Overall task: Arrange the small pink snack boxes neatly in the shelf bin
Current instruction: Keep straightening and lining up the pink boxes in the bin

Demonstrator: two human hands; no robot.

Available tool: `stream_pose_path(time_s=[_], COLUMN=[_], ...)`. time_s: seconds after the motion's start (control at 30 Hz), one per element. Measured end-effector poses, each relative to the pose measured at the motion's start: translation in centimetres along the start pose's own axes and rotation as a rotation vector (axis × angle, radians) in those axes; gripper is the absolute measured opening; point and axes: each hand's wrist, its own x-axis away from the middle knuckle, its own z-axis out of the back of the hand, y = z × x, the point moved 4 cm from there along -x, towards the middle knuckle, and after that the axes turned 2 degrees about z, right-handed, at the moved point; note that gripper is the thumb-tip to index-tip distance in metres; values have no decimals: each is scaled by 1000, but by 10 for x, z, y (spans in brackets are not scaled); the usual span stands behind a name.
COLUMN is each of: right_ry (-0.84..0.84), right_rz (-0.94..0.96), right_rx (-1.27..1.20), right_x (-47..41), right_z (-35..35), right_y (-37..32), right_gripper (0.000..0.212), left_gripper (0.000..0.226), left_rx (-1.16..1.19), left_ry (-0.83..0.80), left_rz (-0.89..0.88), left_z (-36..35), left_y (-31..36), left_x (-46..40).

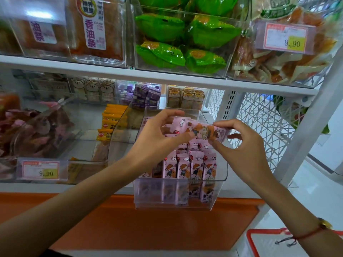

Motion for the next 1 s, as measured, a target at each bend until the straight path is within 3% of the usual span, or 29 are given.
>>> stream_pose_path(time_s=[0.1, 0.23, 0.33, 0.43, 0.7, 0.9, 1.0], right_ry=[-48, -148, -161, -186, -203, -204, -207], right_rz=[-31, -211, -278, -276, -277, -293, -306], right_rx=[47, 92, 22, -5, -66, -125, -145], right_x=[2, 9, 14, 17, 17, 16, 16], right_z=[-1, -8, -13, -16, -14, -14, -14], right_y=[8, 30, 39, 41, 47, 50, 52], right_gripper=[43, 64, 50, 32, 21, 22, 22], left_gripper=[26, 40, 46, 44, 39, 46, 53], left_rx=[-2, -49, -166, -293, -751, -801, -769], left_ry=[-16, 207, 296, 263, 63, -194, -135], left_rz=[47, 95, 112, 98, -73, -160, -126], left_z=[3, 14, 10, -9, -34, -46, -53], left_y=[-7, -20, -31, -42, -67, -54, -59], left_x=[-9, -36, -71, -105, -139, -165, -181])
